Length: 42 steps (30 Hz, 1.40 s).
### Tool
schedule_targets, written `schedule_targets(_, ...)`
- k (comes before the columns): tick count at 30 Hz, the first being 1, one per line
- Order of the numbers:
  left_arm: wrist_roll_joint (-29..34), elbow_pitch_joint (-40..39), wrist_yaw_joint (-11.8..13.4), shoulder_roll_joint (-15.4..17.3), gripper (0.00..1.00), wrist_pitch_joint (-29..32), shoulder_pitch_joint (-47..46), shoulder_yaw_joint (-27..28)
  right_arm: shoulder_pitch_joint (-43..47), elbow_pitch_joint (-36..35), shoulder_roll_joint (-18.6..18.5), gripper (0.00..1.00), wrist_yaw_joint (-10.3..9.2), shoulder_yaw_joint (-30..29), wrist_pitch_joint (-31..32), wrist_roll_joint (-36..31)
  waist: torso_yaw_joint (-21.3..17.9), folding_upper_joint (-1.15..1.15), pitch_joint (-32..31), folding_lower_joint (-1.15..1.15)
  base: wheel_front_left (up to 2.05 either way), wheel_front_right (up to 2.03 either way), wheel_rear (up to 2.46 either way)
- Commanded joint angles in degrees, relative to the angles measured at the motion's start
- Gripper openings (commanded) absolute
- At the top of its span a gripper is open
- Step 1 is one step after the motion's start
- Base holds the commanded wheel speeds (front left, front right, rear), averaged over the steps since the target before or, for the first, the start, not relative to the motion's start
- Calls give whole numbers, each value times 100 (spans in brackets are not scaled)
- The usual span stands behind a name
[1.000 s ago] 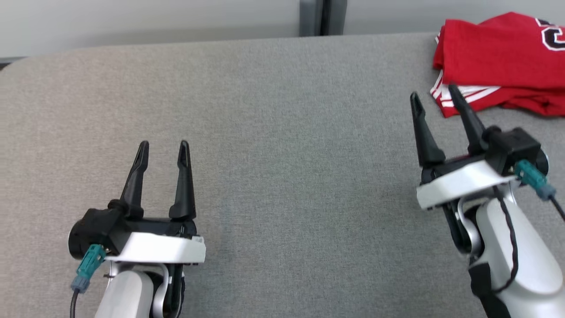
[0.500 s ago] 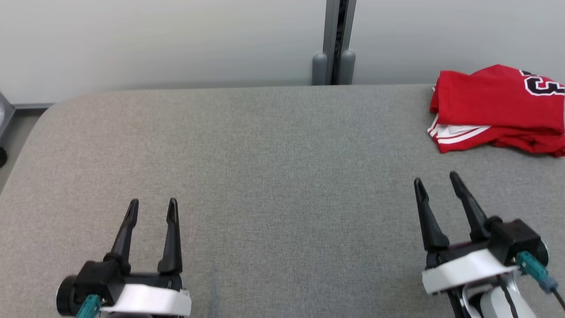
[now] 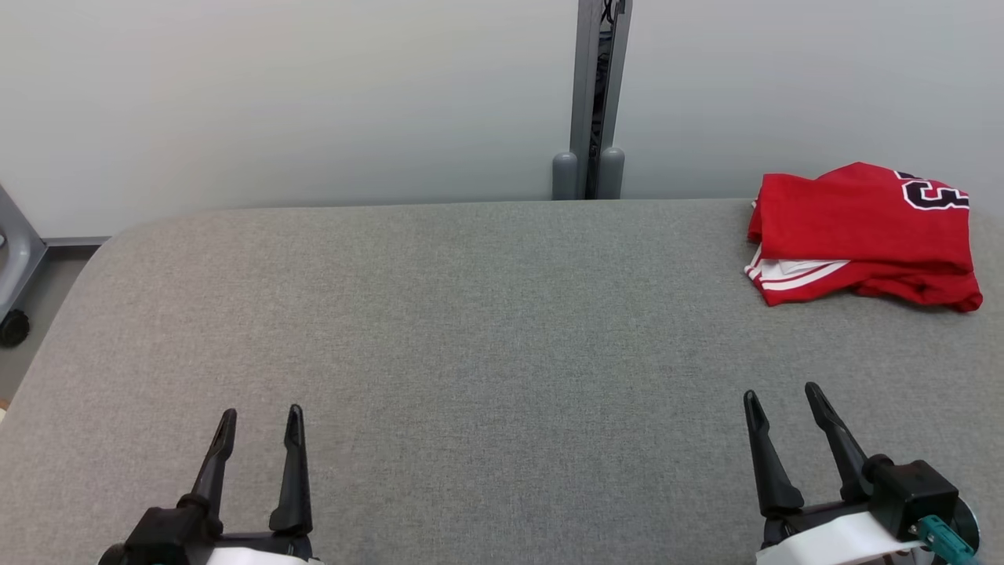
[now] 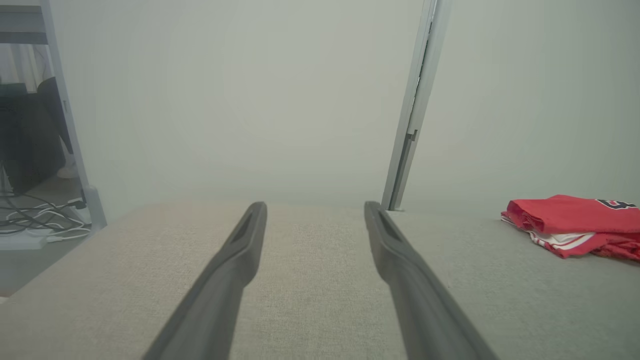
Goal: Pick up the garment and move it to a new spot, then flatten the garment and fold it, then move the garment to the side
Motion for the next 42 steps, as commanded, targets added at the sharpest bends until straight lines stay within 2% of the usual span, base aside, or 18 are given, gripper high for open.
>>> schedule_targets(1,-4,22,21,16,100,-19,95,41,63,9,-2,100,1,-13,-34,-17,-16,0,-27,0,0,0,0)
schedule_targets(28,184,327,21,18,100,-19,98,103,122,158,-21,100,1,106,-34,-22,-81,0,-150,0,0,0,0)
schedule_targets(29,207,336,54,18,0,-19,102,109,119,165,-21,0,1,103,-34,-15,-82,0,-155,0,0,0,0)
schedule_targets(34,108,562,34,-38,0,45,149,75,224,361,34,0,0,122,25,26,-82,0,-154,0,0,0,0)
schedule_targets(42,-785,698,-50,-33,0,236,-94,100,96,406,-12,0,0,-65,256,960,-88,0,-133,0,0,0,0)
